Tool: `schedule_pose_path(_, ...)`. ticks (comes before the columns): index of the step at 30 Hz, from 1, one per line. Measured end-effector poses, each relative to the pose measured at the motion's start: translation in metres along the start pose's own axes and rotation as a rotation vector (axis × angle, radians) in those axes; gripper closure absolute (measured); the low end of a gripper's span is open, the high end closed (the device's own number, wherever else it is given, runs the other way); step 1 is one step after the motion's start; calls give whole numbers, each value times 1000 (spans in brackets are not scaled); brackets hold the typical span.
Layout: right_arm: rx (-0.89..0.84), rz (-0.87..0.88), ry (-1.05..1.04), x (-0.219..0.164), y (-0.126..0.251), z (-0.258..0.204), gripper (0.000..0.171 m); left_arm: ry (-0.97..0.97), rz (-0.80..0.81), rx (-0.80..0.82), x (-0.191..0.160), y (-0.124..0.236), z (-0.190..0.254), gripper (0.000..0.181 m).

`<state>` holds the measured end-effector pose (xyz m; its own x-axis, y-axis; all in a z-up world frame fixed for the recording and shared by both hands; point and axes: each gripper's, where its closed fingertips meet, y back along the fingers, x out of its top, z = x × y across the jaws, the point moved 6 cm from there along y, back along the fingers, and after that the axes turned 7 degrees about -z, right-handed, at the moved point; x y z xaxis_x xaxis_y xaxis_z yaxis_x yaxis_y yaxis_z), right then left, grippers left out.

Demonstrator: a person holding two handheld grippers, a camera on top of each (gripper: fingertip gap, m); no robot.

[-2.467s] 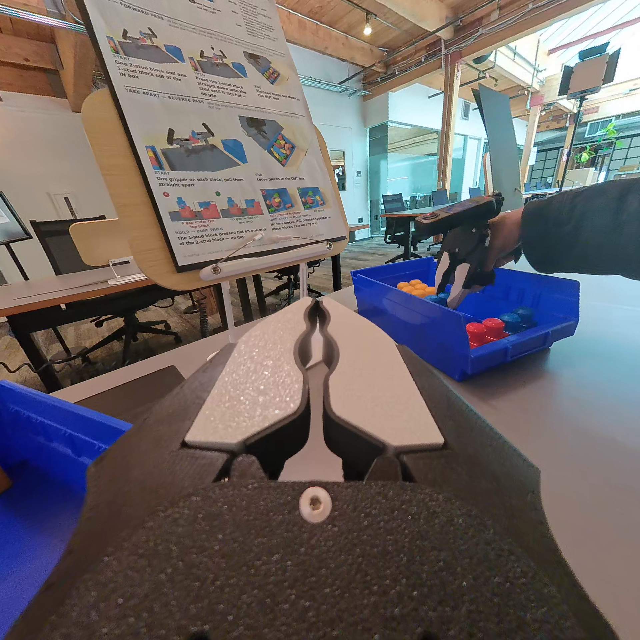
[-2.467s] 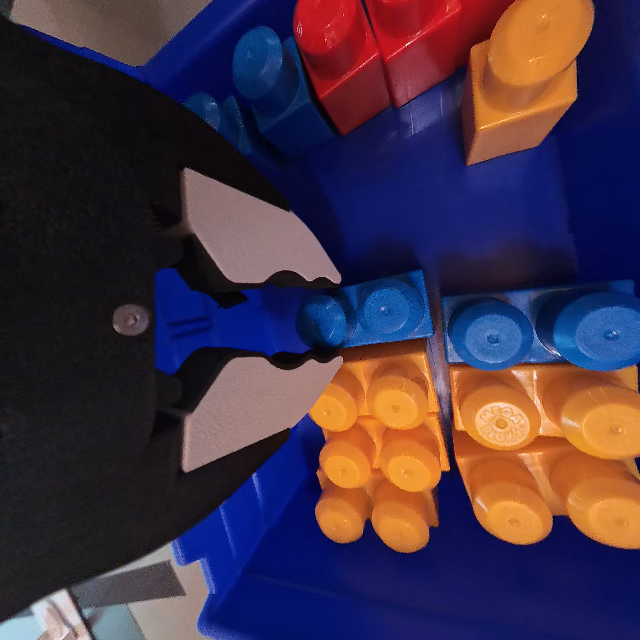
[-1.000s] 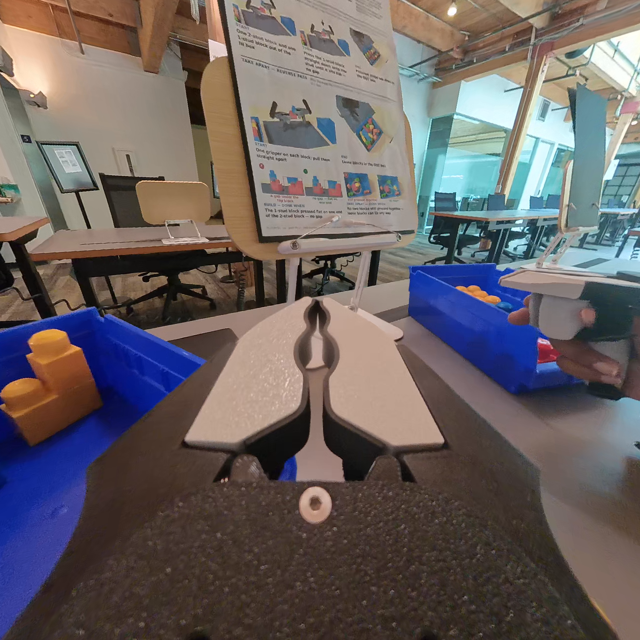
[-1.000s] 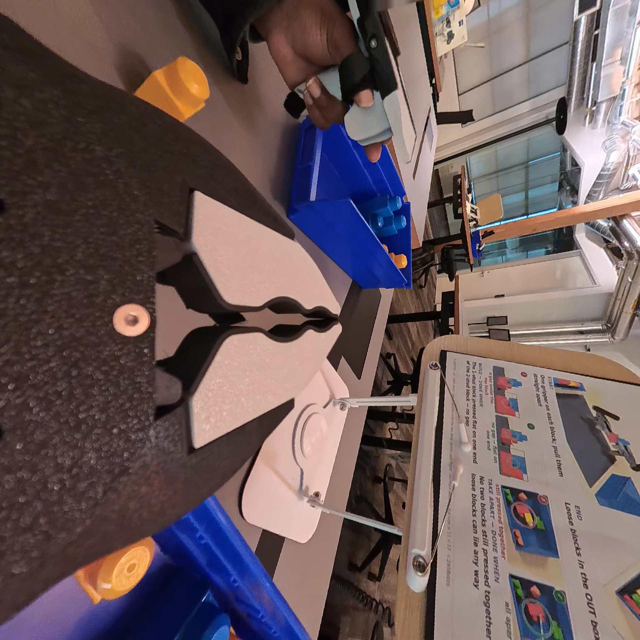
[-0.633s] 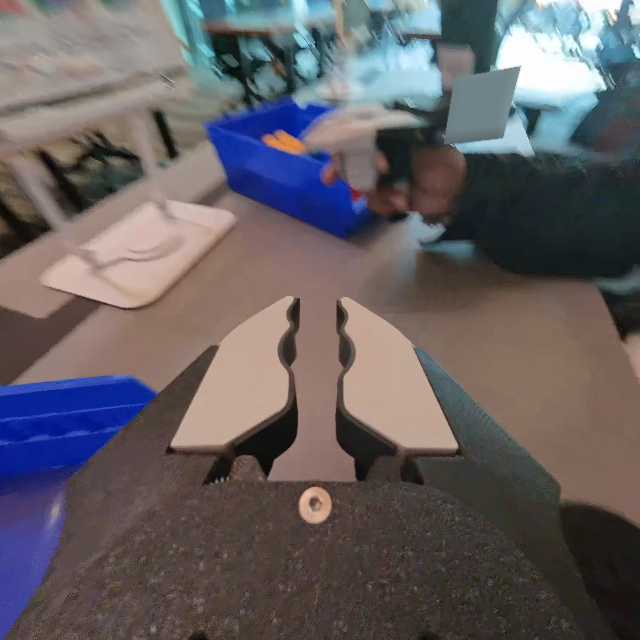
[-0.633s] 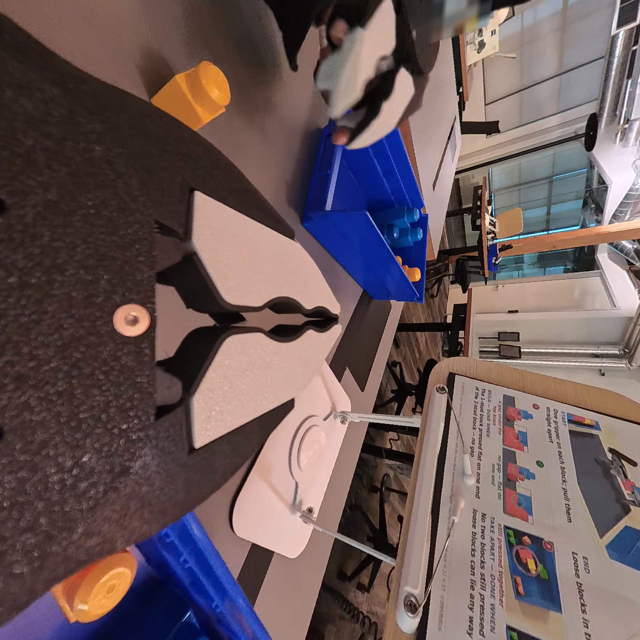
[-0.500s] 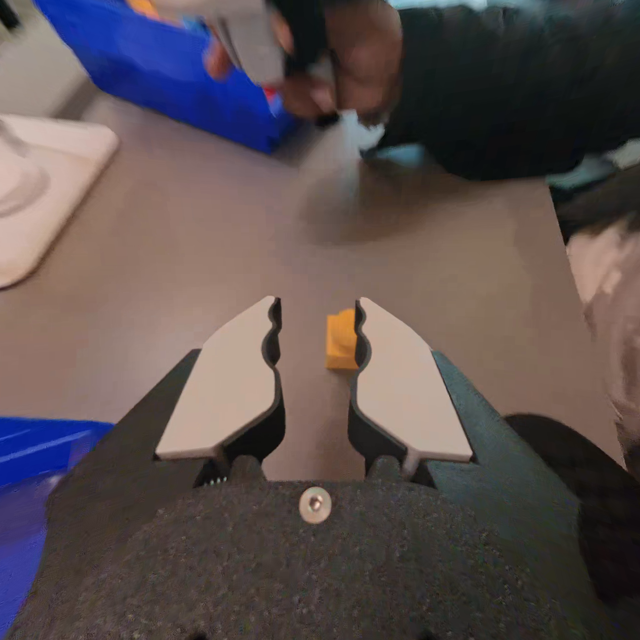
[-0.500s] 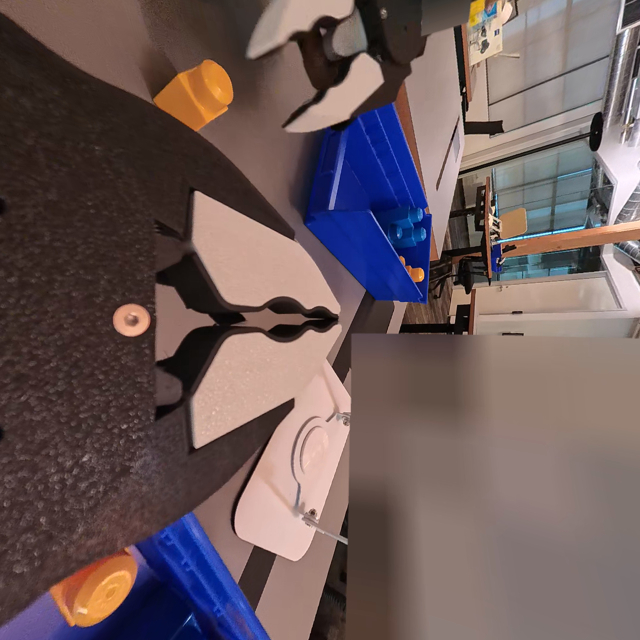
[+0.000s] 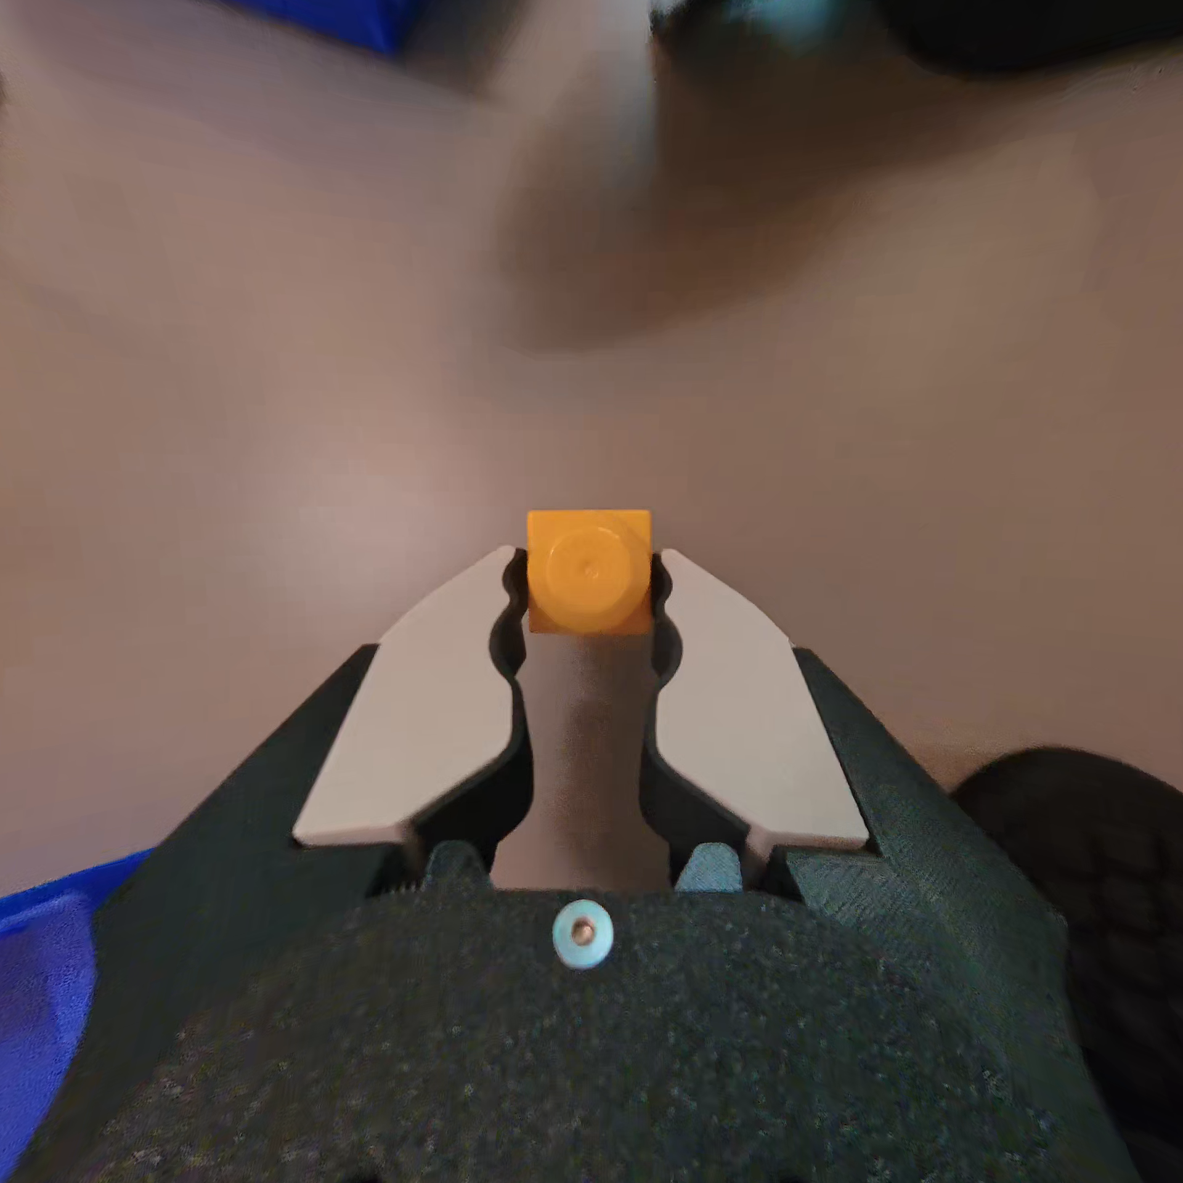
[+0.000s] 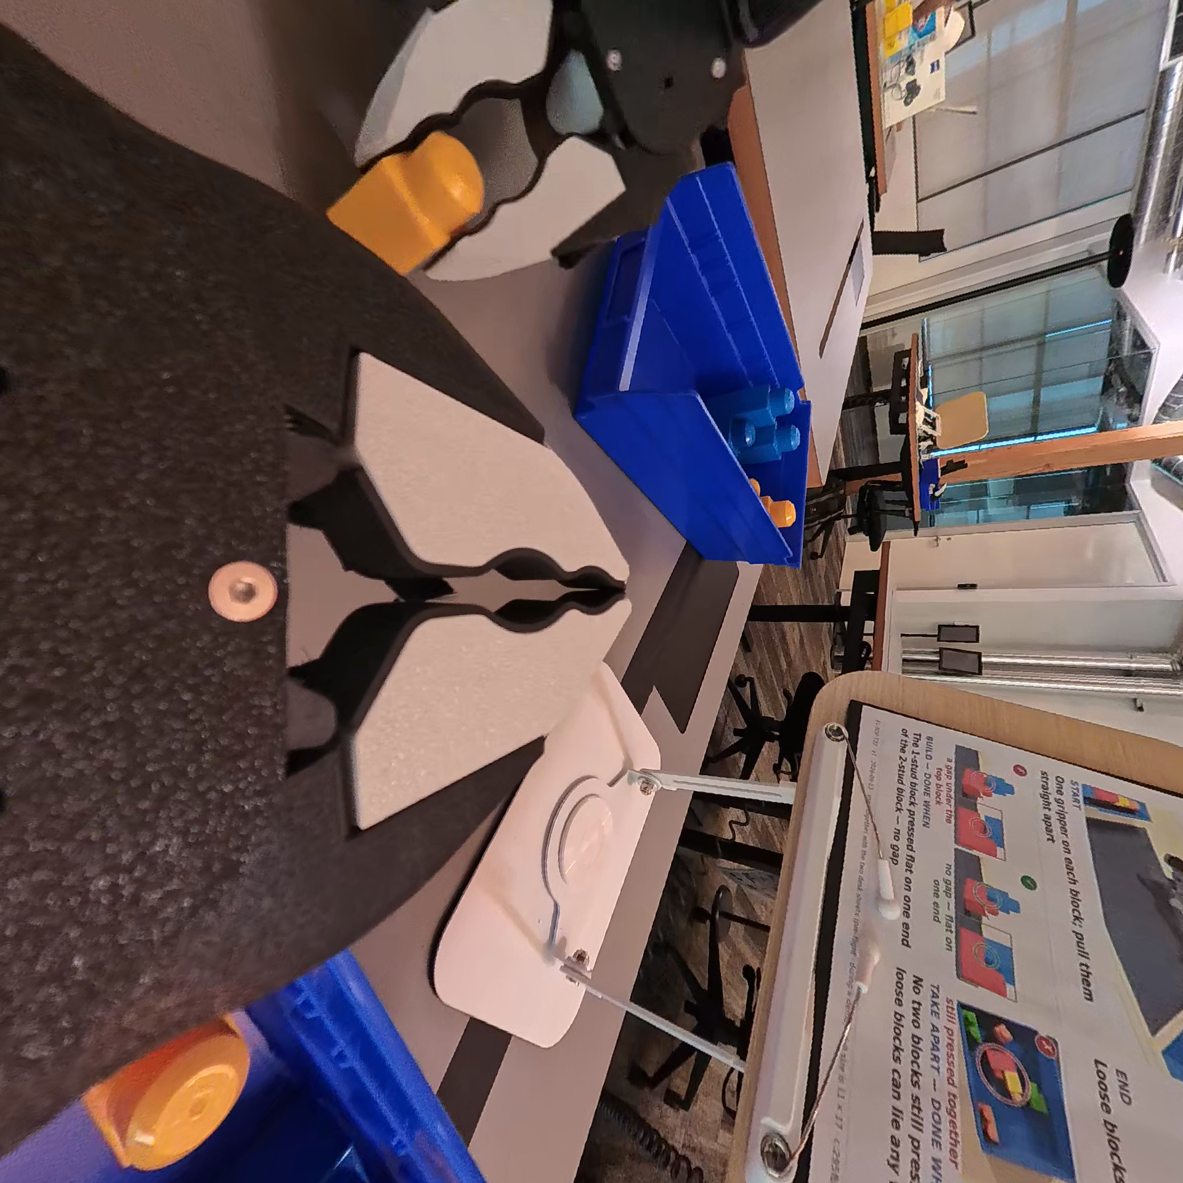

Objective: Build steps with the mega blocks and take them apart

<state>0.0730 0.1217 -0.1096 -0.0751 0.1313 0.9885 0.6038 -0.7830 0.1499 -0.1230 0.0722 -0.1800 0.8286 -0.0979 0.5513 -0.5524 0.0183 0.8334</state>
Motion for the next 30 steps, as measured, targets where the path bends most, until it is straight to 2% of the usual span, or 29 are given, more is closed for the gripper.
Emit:
schedule_pose_path(7, 65, 45, 38, 10, 5, -10, 171, 38, 397, 107, 29, 35, -14, 145)
schedule_pose_path(12, 237, 100, 130, 22, 12, -38, 169, 76, 656, 112, 44, 57, -17, 145)
schedule_pose_path(17, 389, 134, 257, 29, 21, -69, 156, 119, 781, 38, 51, 64, -16, 145)
schedule_pose_path(22, 412, 63, 432, 29, 24, -92, 138, 144, 745, 24, 52, 56, -16, 145)
schedule_pose_path(26, 419, -1, 452, 27, 22, -105, 136, 123, 587, 143, 53, 42, -18, 145)
schedule_pose_path(30, 351, -99, 443, 23, 13, -108, 136, 82, 434, 283, 56, 29, -19, 145)
